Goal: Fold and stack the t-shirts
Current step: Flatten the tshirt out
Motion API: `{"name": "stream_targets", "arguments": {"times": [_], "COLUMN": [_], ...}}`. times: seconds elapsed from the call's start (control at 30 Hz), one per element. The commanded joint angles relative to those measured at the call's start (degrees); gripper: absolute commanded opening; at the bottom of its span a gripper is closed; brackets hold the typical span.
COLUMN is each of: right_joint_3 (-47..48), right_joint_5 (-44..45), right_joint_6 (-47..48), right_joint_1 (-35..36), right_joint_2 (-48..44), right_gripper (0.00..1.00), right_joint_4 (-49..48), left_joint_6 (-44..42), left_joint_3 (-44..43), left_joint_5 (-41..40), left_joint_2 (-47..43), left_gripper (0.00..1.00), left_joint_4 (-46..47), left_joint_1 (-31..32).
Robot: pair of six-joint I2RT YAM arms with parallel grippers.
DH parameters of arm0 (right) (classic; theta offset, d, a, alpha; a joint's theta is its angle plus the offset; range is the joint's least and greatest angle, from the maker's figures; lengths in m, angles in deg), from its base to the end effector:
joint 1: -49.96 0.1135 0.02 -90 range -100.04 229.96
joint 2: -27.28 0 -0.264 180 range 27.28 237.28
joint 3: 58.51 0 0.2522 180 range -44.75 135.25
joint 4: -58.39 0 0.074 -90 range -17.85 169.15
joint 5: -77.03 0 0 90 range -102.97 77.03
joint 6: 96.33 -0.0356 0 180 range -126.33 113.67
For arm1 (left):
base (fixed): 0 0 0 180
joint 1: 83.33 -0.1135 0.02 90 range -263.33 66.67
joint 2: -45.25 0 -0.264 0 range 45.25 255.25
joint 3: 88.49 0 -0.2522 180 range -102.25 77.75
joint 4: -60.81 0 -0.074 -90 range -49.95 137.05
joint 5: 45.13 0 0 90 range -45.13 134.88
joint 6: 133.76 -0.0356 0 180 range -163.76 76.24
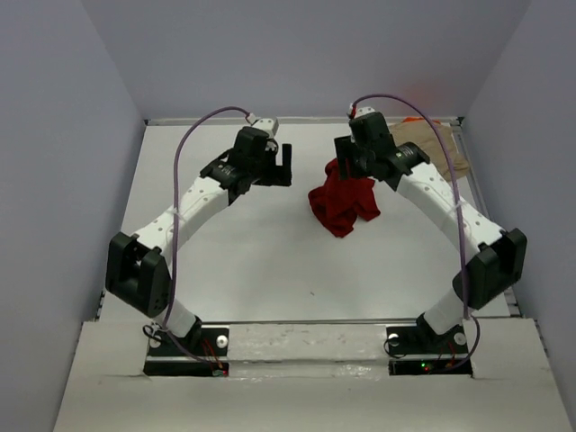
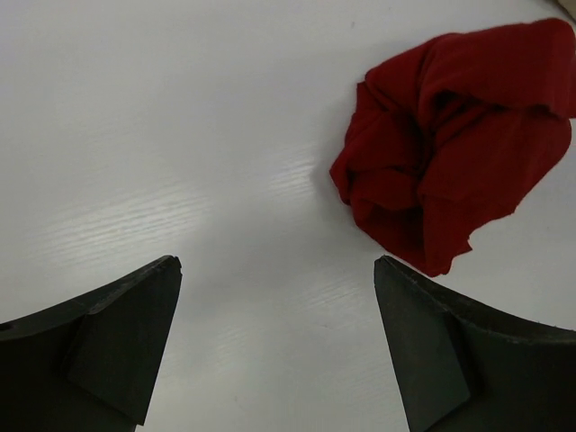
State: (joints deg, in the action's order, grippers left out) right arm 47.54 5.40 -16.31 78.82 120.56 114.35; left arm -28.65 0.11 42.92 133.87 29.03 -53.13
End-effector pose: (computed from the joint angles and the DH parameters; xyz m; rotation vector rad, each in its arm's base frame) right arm 0.3204 0.1638 0.3590 -0.2158 2.2676 -0.0195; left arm 0.3129 -0.1807 0.3365 0.2558 2.0920 -0.4451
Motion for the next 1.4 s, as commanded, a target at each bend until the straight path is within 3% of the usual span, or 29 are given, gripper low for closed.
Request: {"name": "stream_targets", "arguments": {"times": [0.0, 0.13, 0.3, 0.57, 1.0, 1.37], "right_joint_3": [-6.1, -12.5, -11.7, -4.3, 14.8, -5.4], "right_joint_5": [-6.9, -4.1, -1.5, -2.8, -5.9, -10.4], "right_joint_6": [-6.0, -5.8, -4.4, -0.6, 2.1, -2.3], "right_joint_1": [8.5, 9.1, 9.1, 3.8, 0.1, 0.1], "right_joint_2": [-8.4, -9.8, -11.5, -7.9, 3.0, 0.9], "right_gripper": [0.71, 0.72, 0.7, 0.68, 0.68, 0.62], "right_joint_4": [-6.1, -7.2, -6.5, -4.8, 0.7, -9.0], "left_joint_6": [-0.3, 0.4, 1.9, 2.7, 3.2, 2.3], "left_joint_3": [-1.8, -2.4, -5.8, -12.7, -14.6, -9.9], "left_joint_5": [2.7, 6.0, 12.2, 15.8, 26.5, 24.2], "left_joint_2": [2.7, 6.1, 13.1, 19.1, 27.7, 24.3], "left_gripper": [0.99, 0.99, 0.99, 0.99, 0.99, 0.99], "left_joint_4": [-0.7, 0.7, 0.7, 0.4, 0.0, 1.8], "left_joint_1": [4.7, 5.6, 5.7, 5.7, 5.2, 4.8]}}
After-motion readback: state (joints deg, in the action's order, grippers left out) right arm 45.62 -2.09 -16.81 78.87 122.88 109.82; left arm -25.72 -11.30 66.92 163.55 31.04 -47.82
